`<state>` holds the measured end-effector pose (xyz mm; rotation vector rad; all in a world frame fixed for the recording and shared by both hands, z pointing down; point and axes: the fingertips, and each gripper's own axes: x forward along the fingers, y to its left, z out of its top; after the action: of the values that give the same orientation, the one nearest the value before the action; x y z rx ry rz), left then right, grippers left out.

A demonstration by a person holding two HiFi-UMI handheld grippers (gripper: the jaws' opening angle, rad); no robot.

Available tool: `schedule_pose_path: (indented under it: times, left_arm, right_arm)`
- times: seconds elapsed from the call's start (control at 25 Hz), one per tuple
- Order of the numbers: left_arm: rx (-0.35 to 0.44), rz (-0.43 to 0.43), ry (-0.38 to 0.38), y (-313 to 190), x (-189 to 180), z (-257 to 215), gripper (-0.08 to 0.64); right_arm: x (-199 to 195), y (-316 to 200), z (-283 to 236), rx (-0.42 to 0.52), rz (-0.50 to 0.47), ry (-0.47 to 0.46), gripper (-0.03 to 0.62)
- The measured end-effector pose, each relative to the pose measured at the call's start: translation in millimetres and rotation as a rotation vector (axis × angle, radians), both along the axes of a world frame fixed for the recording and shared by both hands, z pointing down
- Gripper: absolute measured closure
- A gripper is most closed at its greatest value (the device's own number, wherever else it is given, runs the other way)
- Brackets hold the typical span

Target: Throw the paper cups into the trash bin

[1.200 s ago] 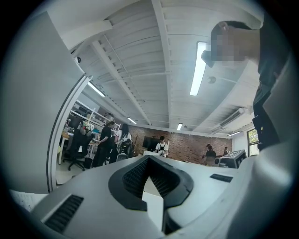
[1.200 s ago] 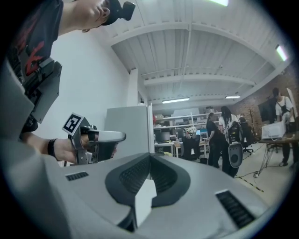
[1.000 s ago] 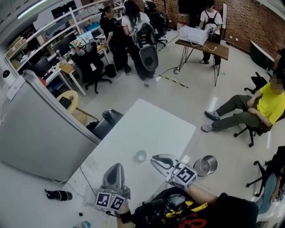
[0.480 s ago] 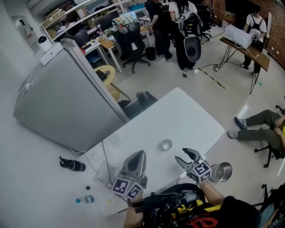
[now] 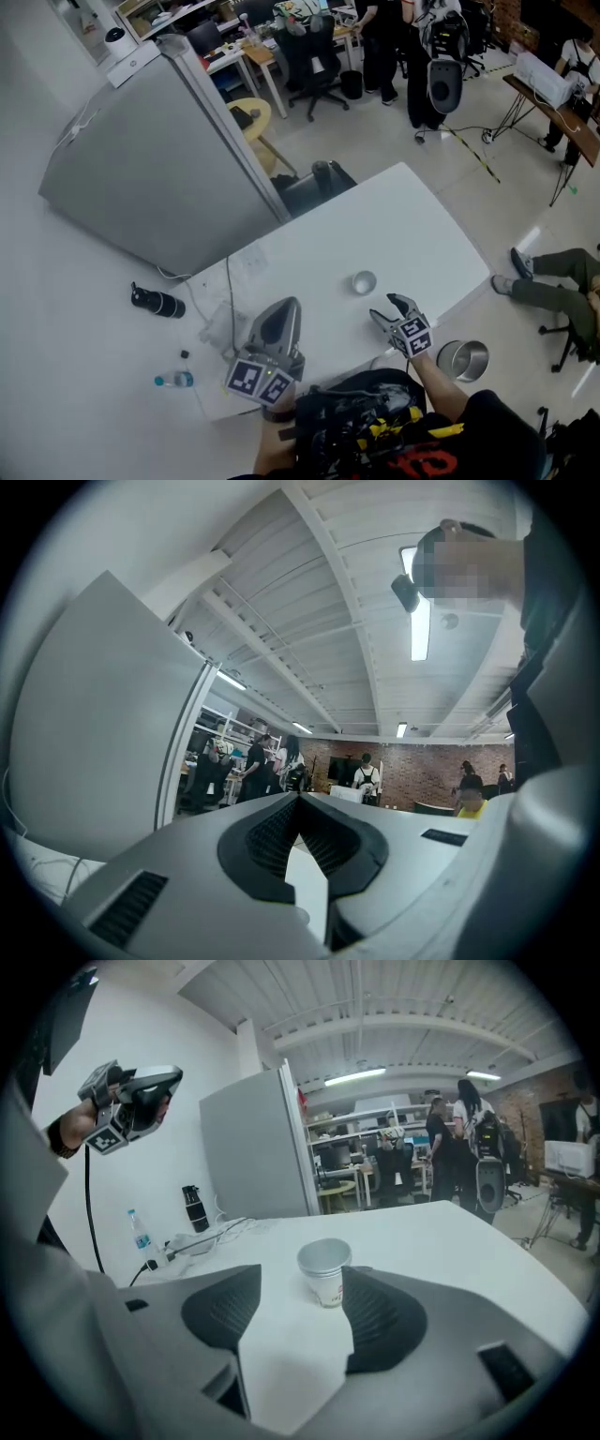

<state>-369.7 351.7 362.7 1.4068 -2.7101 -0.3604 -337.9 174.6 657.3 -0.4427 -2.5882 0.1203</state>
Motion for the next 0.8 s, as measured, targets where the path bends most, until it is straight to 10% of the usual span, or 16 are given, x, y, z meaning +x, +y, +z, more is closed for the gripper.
schedule_pose_path:
  times: [0.8]
  left_arm:
    - [-0.023,-0.151,0.065,37,9,11,0.558]
  right_arm:
    - [-71,0,97,0.142,-0.043,0.224,0.144]
